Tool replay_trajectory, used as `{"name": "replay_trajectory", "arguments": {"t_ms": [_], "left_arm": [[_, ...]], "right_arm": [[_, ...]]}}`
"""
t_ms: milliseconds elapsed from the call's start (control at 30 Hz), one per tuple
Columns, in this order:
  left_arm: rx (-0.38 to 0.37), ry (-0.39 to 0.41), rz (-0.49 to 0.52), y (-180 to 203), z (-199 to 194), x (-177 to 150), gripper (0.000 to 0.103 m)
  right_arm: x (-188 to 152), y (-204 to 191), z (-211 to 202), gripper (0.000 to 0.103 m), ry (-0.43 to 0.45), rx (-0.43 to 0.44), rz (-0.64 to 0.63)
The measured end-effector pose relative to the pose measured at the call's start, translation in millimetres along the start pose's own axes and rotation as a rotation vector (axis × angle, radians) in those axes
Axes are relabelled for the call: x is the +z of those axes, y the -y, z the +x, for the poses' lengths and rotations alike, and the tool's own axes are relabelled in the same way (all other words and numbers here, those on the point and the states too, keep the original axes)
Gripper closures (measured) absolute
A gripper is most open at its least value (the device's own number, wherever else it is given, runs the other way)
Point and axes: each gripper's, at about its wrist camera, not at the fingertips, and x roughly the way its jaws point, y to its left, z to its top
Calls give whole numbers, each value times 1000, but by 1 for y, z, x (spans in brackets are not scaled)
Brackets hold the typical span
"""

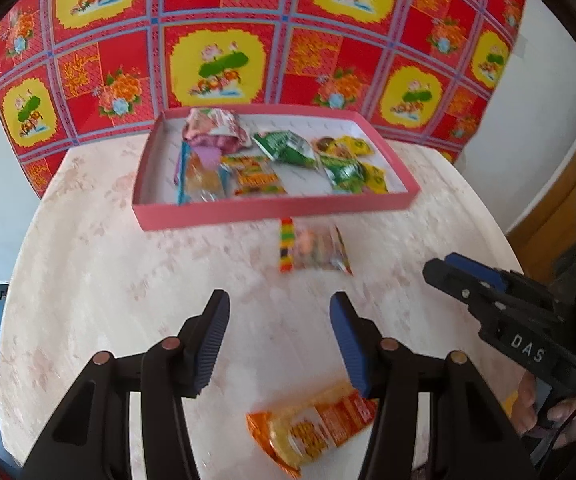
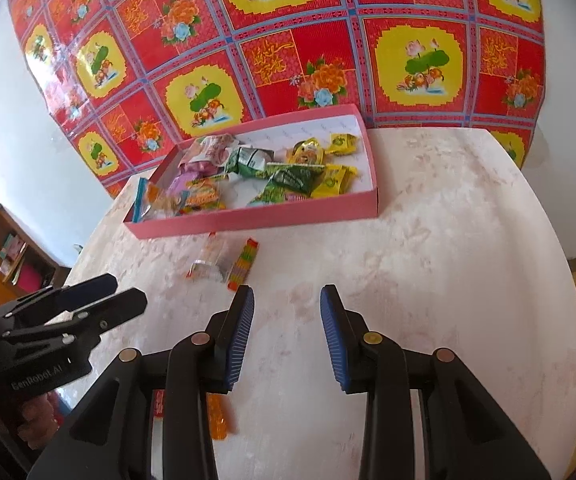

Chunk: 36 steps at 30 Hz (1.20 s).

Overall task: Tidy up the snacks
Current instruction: 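Withdraw both grippers and move the left gripper to the orange cracker bag, then grasp the orange cracker bag with the left gripper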

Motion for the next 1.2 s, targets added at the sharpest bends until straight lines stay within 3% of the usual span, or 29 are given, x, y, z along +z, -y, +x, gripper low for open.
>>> {"name": "replay_trajectory", "arguments": {"t_ms": [400, 700, 1033, 1200], "left_arm": [[-59, -42, 26, 0, -8, -32, 48], [-132, -77, 82, 2, -13, -46, 37], [-143, -87, 181, 14, -10, -57, 37], [-99, -94, 266, 28, -4, -63, 37]], "right_arm": [[-16, -4, -10, 67, -2, -3, 2], [-18, -10, -12, 67, -3, 0, -11], [-19, -12, -11, 67, -11, -2, -17], [-18, -12, -10, 67, -15, -2, -16]]}}
